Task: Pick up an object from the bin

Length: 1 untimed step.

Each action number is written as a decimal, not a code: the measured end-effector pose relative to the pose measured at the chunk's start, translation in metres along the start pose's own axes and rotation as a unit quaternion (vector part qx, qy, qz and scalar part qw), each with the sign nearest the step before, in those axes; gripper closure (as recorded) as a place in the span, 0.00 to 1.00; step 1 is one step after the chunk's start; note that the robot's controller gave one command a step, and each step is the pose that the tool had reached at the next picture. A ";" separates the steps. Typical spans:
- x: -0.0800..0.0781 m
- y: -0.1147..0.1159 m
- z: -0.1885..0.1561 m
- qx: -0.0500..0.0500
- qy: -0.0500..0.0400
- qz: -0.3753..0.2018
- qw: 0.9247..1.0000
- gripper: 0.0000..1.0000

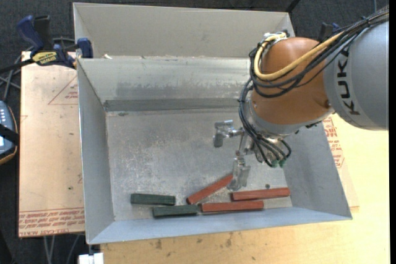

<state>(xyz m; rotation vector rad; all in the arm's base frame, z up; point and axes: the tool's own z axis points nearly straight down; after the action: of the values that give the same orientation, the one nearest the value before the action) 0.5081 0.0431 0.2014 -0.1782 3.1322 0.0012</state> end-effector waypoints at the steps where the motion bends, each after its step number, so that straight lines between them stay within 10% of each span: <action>1: 0.021 -0.034 0.035 0.000 0.002 -0.132 0.991 0.00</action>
Offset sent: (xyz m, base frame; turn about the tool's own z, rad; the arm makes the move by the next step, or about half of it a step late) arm -0.0248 -0.0436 -0.0563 -0.2157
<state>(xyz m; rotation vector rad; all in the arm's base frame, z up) 0.4913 0.0072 0.1662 -0.5894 3.0845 0.0012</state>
